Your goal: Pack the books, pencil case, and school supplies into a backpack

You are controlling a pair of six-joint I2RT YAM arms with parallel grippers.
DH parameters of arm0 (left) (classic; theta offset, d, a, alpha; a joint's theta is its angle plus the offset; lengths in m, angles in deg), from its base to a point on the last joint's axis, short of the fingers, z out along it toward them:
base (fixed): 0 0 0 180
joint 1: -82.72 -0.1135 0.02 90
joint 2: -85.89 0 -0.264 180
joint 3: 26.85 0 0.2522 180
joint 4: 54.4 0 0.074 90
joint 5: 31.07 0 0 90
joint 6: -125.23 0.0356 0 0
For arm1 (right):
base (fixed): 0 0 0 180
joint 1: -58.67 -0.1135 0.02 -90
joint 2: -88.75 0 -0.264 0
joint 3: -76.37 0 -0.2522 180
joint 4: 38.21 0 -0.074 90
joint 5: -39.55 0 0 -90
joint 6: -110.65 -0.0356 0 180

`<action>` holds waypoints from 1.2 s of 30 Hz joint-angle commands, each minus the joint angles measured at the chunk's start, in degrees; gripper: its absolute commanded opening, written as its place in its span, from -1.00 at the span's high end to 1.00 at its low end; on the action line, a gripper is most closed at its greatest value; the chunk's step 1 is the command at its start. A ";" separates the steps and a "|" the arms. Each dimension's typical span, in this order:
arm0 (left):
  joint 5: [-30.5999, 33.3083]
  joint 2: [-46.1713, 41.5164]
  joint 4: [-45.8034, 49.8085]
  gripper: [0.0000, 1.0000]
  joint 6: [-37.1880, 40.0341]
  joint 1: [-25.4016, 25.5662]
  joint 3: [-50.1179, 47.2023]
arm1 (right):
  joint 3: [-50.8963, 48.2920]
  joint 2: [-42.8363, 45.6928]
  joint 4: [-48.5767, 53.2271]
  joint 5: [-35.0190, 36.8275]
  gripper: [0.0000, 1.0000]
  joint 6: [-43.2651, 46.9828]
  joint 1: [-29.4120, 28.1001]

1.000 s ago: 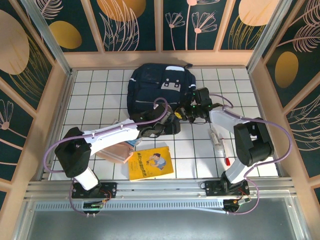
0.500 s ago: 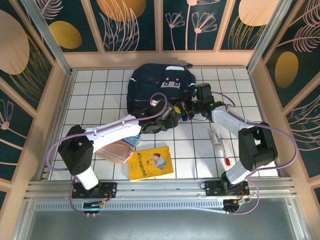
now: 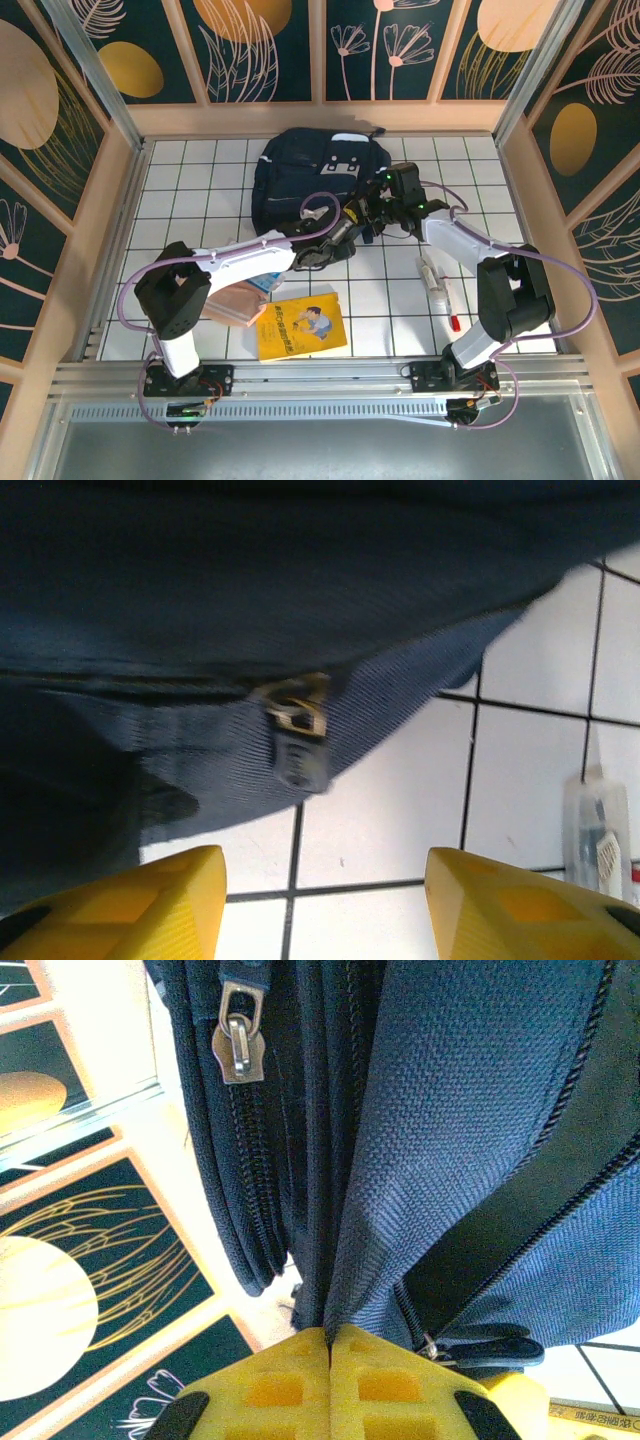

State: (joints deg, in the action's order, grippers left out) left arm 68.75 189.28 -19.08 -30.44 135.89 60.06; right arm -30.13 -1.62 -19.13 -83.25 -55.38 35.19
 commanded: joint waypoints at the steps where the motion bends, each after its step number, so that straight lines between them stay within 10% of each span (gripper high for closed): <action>1: 6.65 -1.77 1.17 -0.12 -3.68 0.07 -0.83 | 2.57 2.99 -1.50 -1.22 1.00 -1.01 -0.75; 36: 10.37 -4.81 -4.99 1.00 1.25 -2.68 -7.25 | 1.23 3.90 -0.65 -4.53 1.00 5.12 -1.30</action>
State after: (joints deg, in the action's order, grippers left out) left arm 79.46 186.77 -24.74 -30.81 134.47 54.59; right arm -30.15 -0.52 -19.28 -85.98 -52.71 34.14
